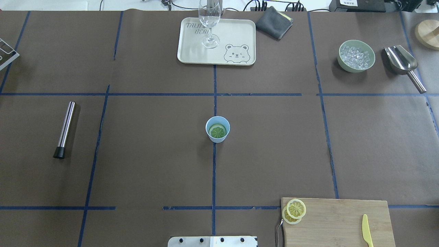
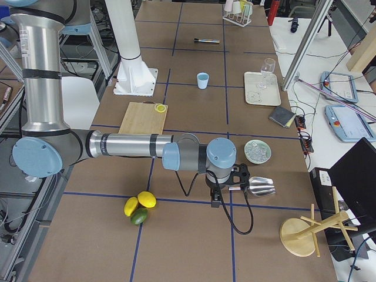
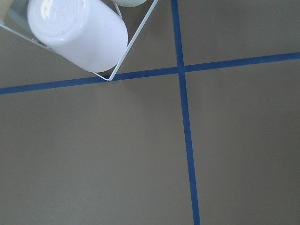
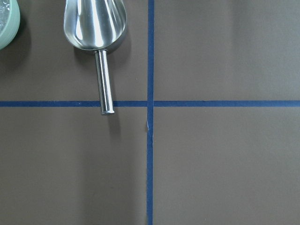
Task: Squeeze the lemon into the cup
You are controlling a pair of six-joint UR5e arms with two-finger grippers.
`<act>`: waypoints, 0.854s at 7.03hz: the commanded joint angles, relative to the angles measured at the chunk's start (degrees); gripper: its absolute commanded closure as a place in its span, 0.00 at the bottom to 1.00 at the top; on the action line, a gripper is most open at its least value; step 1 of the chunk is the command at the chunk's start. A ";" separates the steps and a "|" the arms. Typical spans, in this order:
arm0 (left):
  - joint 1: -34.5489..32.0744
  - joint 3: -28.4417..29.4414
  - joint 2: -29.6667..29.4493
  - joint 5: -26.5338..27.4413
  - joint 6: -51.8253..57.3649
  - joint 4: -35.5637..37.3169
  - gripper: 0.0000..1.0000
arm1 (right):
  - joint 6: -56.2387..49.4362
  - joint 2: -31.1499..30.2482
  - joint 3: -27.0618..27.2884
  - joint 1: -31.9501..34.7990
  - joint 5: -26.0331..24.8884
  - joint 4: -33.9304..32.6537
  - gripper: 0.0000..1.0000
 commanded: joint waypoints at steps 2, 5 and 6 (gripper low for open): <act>0.00 0.09 0.09 0.00 0.14 -0.09 0.00 | -0.04 0.10 0.00 0.00 0.03 0.00 0.00; 0.00 -0.09 0.09 0.00 0.14 -0.26 0.00 | -0.04 0.10 0.09 0.00 0.03 0.00 0.00; 0.00 0.09 0.17 0.00 0.05 -1.05 0.00 | -0.13 0.10 0.17 0.00 0.03 0.00 0.00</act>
